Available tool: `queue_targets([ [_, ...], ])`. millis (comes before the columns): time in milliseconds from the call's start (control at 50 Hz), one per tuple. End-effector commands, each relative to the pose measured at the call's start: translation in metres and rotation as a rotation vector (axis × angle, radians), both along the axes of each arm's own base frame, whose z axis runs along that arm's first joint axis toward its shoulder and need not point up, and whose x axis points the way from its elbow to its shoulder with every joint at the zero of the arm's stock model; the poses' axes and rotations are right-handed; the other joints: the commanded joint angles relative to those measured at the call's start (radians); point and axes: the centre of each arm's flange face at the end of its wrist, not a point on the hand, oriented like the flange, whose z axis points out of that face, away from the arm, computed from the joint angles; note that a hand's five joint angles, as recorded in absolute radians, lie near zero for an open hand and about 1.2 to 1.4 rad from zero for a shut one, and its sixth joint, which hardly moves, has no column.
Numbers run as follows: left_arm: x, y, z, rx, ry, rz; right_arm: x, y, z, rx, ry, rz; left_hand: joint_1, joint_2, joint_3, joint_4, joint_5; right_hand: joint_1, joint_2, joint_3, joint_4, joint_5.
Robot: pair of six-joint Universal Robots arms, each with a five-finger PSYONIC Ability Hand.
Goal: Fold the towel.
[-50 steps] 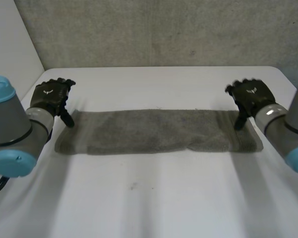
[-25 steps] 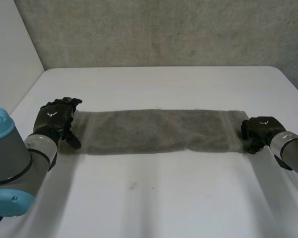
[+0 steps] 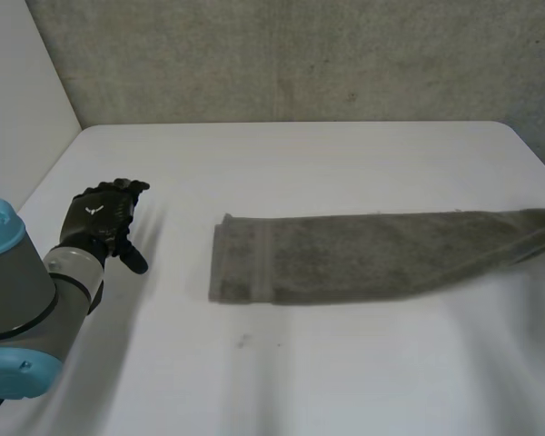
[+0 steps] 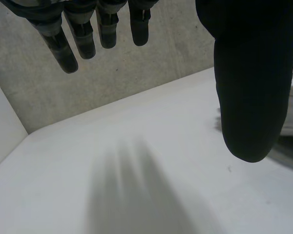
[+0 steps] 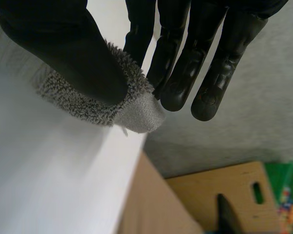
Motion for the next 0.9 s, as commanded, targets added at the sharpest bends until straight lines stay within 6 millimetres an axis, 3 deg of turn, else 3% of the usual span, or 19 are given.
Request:
queue_targets([
  [20,0.0,0.001,0.001,-0.003,0.001,-0.002,0.083,0.016,0.041,-0.145,-0.098,0.276,-0.004,0.009,0.008,0.006,-0.035,0.447,0.219,0.216,0.206,0.245],
  [40,0.0,0.001,0.002,-0.005,0.001,0.0,0.084,0.016,0.041,-0.146,-0.098,0.277,-0.004,0.009,0.008,0.006,-0.035,0.447,0.219,0.216,0.206,0.245],
  [60,0.0,0.001,0.002,-0.005,0.001,0.0,0.111,0.027,0.047,-0.159,-0.137,0.363,-0.004,0.009,0.008,0.006,-0.035,0.447,0.219,0.216,0.206,0.245],
  [80,0.0,0.001,0.002,-0.005,0.001,0.0,0.111,0.027,0.047,-0.159,-0.138,0.364,-0.004,0.009,0.008,0.006,-0.035,0.447,0.219,0.216,0.206,0.245],
  [120,0.0,0.0,0.002,-0.005,0.001,0.001,0.162,0.053,0.05,-0.165,-0.205,0.545,-0.004,0.009,0.008,0.006,-0.035,0.447,0.219,0.216,0.206,0.245],
  [140,0.0,0.0,0.002,-0.005,0.001,0.002,0.163,0.053,0.05,-0.165,-0.206,0.545,-0.004,0.009,0.008,0.006,-0.035,0.447,0.219,0.216,0.206,0.245],
  [180,0.0,0.0,0.002,-0.005,0.001,0.002,0.213,0.088,0.045,-0.156,-0.244,0.755,-0.004,0.009,0.008,0.006,-0.035,0.447,0.219,0.216,0.206,0.245],
  [240,0.001,0.0,0.002,-0.005,0.001,0.003,0.236,0.107,0.04,-0.15,-0.257,0.86,-0.004,0.009,0.008,0.006,-0.035,0.447,0.219,0.216,0.206,0.245],
  [280,0.001,0.0,0.002,-0.005,0.001,0.003,0.272,0.14,0.023,-0.119,-0.273,1.03,-0.004,0.009,0.008,0.006,-0.035,0.447,0.219,0.216,0.206,0.245],
  [420,0.0,0.001,0.002,-0.003,0.001,0.0,0.307,0.187,-0.033,0.027,-0.274,1.191,-0.004,0.009,0.008,0.006,-0.035,0.447,0.219,0.216,0.206,0.245],
  [520,0.0,0.003,-0.001,0.004,-0.001,-0.002,0.309,0.198,-0.059,0.106,-0.266,1.207,-0.004,0.009,0.008,0.006,-0.035,0.44,0.212,0.208,0.198,0.237],
  [540,0.0,0.003,-0.001,0.004,-0.001,-0.002,0.309,0.196,-0.059,0.101,-0.269,1.194,-0.004,0.009,0.008,0.006,-0.035,0.134,-0.094,-0.097,-0.107,-0.068],
  [560,0.0,0.004,-0.002,0.006,-0.002,-0.005,0.309,0.196,-0.059,0.101,-0.269,1.193,-0.004,0.009,0.008,0.006,-0.035,0.131,-0.097,-0.1,-0.11,-0.071],
  [600,-0.001,0.005,-0.002,0.006,-0.001,-0.009,0.307,0.19,-0.05,0.081,-0.278,1.161,-0.004,0.009,0.008,0.006,-0.035,-0.736,-0.964,-0.968,-0.978,-0.939],
  [680,-0.004,0.007,-0.002,0.007,-0.003,-0.017,0.3,0.182,-0.024,0.032,-0.316,1.096,-0.004,0.009,0.008,0.006,-0.035,-0.774,-1.002,-1.006,-1.016,-0.977],
  [720,-0.005,0.008,-0.002,0.007,-0.002,-0.02,0.274,0.157,-0.002,0.01,-0.403,0.937,-0.004,0.009,0.008,0.006,-0.035,-0.774,-1.002,-1.006,-1.016,-0.977],
  [780,-0.005,0.008,-0.003,0.009,-0.002,-0.023,0.259,0.149,0.002,0.03,-0.461,0.862,-0.004,0.009,0.008,0.006,-0.035,-0.774,-1.002,-1.006,-1.016,-0.977],
  [820,-0.005,0.009,-0.004,0.011,-0.005,-0.025,0.234,0.142,0.01,0.074,-0.574,0.755,-0.004,0.009,0.008,0.006,-0.035,-0.774,-1.002,-1.006,-1.016,-0.977],
  [900,-0.008,0.01,-0.004,0.013,-0.005,-0.032,0.21,0.138,0.004,0.146,-0.647,0.655,-0.004,0.009,0.008,0.006,-0.035,-0.774,-1.002,-1.006,-1.016,-0.977],
])
